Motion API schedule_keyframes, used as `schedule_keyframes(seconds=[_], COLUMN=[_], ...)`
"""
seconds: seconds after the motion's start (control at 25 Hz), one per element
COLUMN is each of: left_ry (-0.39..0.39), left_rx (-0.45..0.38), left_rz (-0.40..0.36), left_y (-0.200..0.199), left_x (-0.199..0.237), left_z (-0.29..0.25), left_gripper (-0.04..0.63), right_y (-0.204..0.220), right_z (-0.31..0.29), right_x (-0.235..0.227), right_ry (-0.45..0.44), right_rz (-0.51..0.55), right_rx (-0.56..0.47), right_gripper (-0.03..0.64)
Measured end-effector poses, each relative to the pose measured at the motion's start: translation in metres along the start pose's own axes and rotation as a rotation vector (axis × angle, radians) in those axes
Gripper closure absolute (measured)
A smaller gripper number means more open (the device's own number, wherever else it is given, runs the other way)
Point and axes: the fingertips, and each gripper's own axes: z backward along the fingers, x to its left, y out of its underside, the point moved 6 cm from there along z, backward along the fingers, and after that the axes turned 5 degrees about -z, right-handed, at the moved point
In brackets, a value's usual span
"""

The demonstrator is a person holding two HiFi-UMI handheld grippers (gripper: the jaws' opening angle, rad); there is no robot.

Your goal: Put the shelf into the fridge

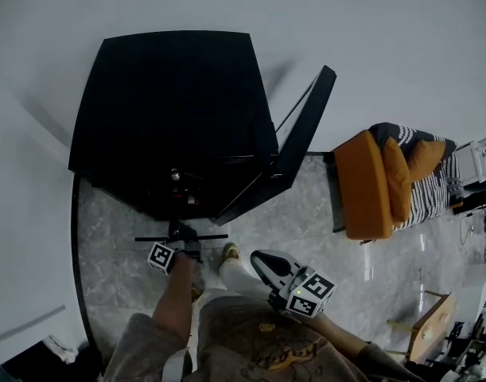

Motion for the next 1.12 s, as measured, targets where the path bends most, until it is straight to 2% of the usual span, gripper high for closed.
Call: schedule_keyframes(seconds=[1.12], left_ry=[0.053], left_rx=[-0.037], left_rz=[-0.033], left_y=[-0.008], left_x=[0.014], left_z=[-0.065], left_gripper=[0.578], right_y=[0.006], right_z=[-0.004], right_x=[-0.006], right_ry=[0.009], right_rz=[-0.015], right_rx=[0.018], right_gripper=[0.594])
